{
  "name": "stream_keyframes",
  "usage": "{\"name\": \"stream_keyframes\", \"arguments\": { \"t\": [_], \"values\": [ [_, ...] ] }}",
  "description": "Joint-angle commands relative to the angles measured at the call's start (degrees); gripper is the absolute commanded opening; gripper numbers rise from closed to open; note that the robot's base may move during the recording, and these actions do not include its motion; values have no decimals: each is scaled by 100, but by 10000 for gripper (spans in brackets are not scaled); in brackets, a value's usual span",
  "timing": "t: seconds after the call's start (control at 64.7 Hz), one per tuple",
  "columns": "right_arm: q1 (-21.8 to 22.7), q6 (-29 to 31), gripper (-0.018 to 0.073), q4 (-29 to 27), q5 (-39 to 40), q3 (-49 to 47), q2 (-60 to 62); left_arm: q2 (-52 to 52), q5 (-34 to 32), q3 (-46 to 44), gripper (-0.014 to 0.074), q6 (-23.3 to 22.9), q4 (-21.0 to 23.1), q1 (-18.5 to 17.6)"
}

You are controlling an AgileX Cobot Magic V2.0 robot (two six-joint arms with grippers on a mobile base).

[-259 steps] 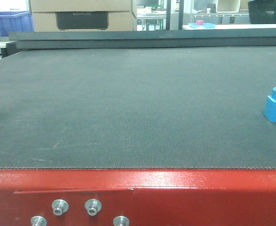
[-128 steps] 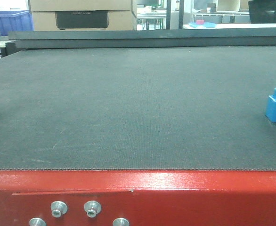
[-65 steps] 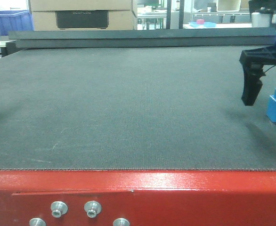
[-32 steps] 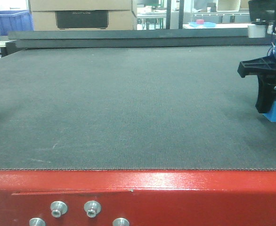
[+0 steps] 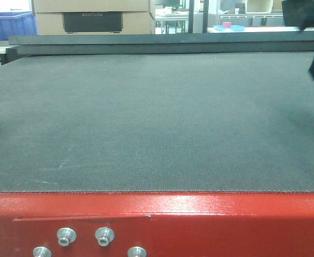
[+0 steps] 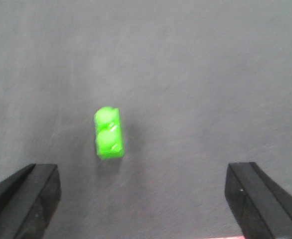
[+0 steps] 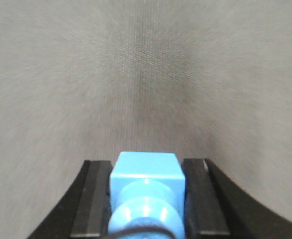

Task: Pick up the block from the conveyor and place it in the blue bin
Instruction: 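Close both grippers on the bricks and lift them off the belt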

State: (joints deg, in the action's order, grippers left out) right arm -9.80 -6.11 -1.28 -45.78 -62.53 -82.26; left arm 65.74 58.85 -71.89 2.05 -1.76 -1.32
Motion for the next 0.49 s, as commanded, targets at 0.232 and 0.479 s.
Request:
{"name": "stream_keyframes", "arguments": {
  "t": [0.232, 0.479],
  "values": [
    [-14, 111, -154, -47, 501, 951, 1612, 1552, 278, -531, 569, 674, 15, 474],
    [-14, 111, -154, -47, 516, 1018, 1789, 2686, -396, -563, 569, 687, 3, 572]
  ]
}}
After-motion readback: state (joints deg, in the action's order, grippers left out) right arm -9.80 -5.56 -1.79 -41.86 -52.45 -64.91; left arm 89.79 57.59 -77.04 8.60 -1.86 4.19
